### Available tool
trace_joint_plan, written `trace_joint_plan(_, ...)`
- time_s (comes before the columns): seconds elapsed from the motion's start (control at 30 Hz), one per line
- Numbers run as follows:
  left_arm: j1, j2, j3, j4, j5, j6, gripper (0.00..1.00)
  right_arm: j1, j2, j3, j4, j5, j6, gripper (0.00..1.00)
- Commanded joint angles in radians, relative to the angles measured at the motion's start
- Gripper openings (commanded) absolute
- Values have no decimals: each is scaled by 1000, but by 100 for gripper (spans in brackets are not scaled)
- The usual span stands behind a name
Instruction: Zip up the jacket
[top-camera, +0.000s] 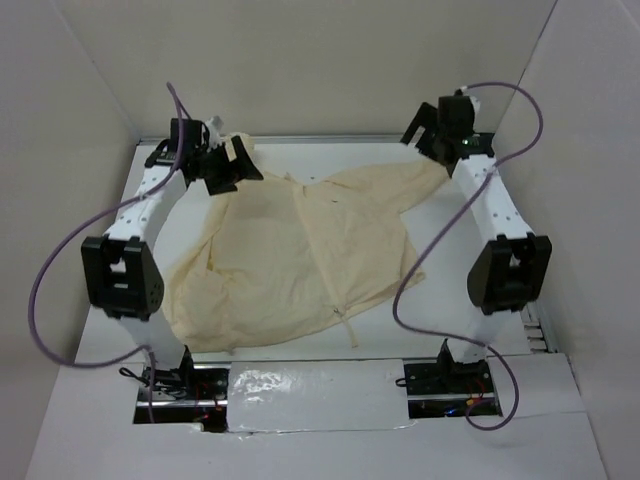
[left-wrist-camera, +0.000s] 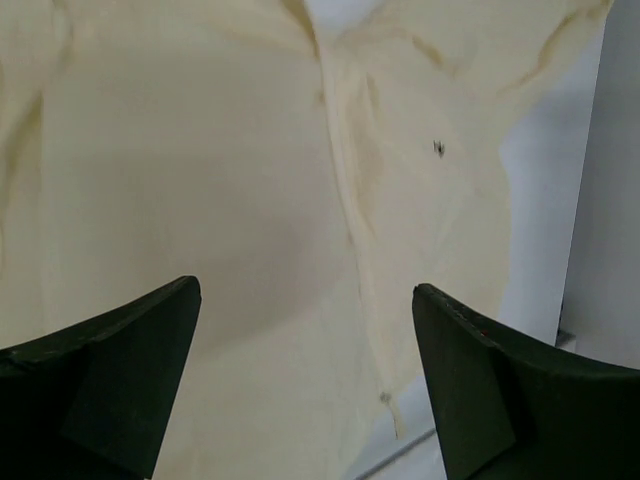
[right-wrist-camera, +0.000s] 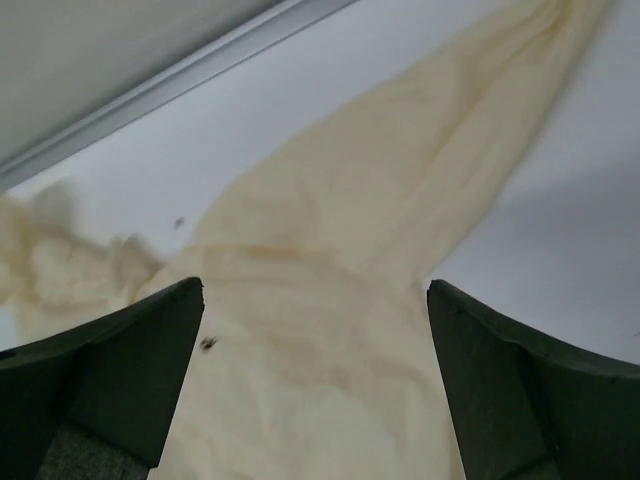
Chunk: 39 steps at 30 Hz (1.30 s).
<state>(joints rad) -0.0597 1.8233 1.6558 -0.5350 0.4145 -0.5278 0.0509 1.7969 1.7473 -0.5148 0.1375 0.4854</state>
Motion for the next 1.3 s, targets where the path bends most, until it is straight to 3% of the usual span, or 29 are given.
trace_joint_plan(0.0, -34, -278, -349, 109, 32, -38, 99, 119, -222, -354, 55, -118, 71, 100)
trace_joint_plan(0.03, -40, -279, -419, 110, 32, -44, 99, 138, -253, -356, 56, -119, 71, 100)
trace_joint_plan(0.1, -54, -367, -589, 209, 108, -49, 99, 182, -298, -579, 152, -214, 120, 100)
trace_joint_plan(0.2, -95, -388, -660, 218, 84, -61, 99, 263, -329, -716, 186, -263, 159, 100)
trace_joint_plan(0.33, -124, -293, -680, 256, 127, -72, 99, 349, -308, -807, 237, -317, 182, 100)
trace_joint_plan(0.53, -146, -68, -593, 268, 123, -84, 99, 336, -162, -804, 228, -331, 202, 100)
trace_joint_plan(0.63, -167, 86, -467, 216, 95, -70, 99, 274, -94, -773, 205, -338, 216, 99)
trace_joint_plan(0.8, -175, 377, -119, 93, 73, -63, 99, 156, -7, -656, 161, -311, 199, 100)
trace_joint_plan(0.97, -173, 649, 353, -17, 53, -34, 99, 34, 55, -487, 108, -252, 188, 100)
trace_joint_plan(1.03, -169, 727, 607, -77, 94, -31, 99, 3, 82, -421, 107, -298, 165, 100)
trace_joint_plan(1.1, -164, 789, 743, -74, 151, -24, 99, -3, 96, -308, 57, -271, 115, 100)
trace_joint_plan(1.17, -166, 728, 724, -16, 179, -15, 99, 21, 69, -247, 29, -172, 46, 100)
trace_joint_plan(1.27, -170, 542, 538, 55, 191, 11, 99, 119, -34, -302, 16, -40, -5, 100)
